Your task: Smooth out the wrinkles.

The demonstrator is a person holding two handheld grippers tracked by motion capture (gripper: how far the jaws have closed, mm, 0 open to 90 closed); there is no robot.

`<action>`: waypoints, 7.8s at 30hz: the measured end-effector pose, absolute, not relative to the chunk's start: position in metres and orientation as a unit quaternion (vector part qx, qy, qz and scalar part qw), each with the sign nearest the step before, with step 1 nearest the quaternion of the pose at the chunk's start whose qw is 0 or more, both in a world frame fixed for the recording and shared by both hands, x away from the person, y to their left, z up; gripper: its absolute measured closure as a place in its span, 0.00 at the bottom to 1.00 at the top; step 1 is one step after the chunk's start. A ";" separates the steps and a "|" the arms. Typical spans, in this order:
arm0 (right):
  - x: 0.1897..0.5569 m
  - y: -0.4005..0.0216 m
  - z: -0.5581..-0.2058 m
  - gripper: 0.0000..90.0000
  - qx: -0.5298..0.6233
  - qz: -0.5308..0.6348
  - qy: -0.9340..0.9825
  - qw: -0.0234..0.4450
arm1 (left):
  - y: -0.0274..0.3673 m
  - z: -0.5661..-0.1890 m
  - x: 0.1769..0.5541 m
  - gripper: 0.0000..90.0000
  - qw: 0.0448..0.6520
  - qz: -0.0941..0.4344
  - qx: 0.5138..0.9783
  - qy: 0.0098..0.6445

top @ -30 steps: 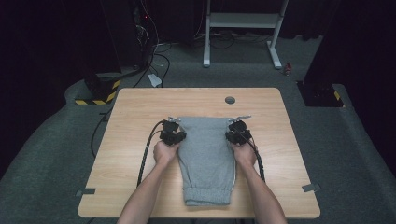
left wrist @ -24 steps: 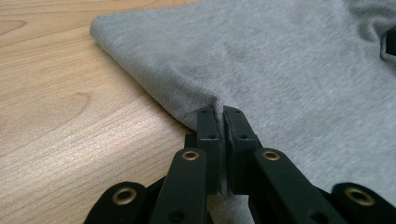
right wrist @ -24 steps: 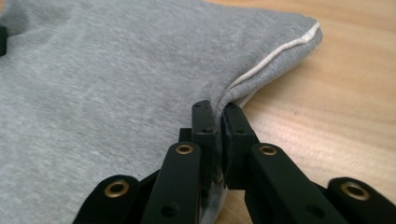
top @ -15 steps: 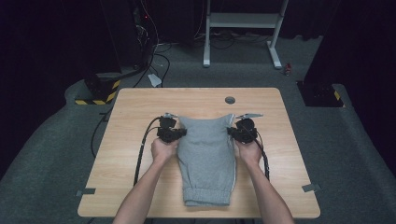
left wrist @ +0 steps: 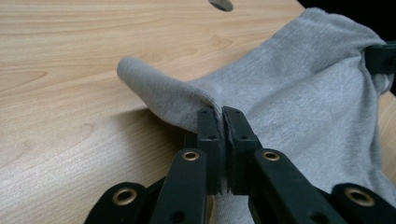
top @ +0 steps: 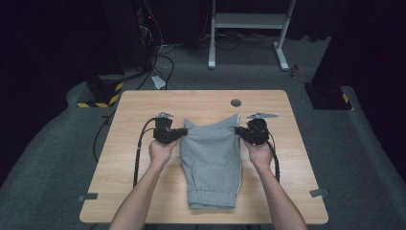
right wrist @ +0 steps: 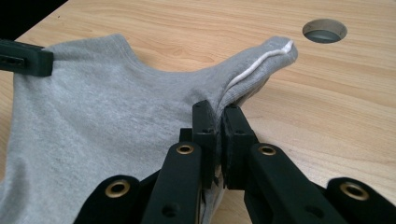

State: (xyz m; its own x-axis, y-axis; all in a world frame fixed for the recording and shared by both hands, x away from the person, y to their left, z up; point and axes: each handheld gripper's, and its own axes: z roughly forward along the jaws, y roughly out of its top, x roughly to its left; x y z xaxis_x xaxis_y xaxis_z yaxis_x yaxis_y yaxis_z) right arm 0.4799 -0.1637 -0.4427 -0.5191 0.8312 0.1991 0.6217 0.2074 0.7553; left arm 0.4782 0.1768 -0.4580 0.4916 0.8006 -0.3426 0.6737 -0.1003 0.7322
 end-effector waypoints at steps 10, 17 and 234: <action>0.496 -0.160 -0.423 0.96 0.476 0.425 0.758 0.131 | 0.177 -0.442 0.493 0.96 0.454 0.085 0.732 0.501; 0.504 -0.159 -0.398 0.96 0.467 0.441 0.752 0.150 | 0.179 -0.416 0.497 0.96 0.479 0.105 0.719 0.493; 0.466 -0.143 -0.510 0.88 0.431 0.348 0.820 0.144 | 0.165 -0.507 0.470 0.94 0.445 0.077 0.748 0.487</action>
State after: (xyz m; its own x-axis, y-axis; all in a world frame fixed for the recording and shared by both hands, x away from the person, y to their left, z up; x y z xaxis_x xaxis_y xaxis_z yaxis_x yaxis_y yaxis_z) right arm 0.4661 -0.1427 -0.5098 -0.5862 0.8077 0.0636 0.6066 0.3855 0.6953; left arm 0.4699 0.1652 -0.5074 0.5141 0.7963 -0.3189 0.6599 -0.1296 0.7400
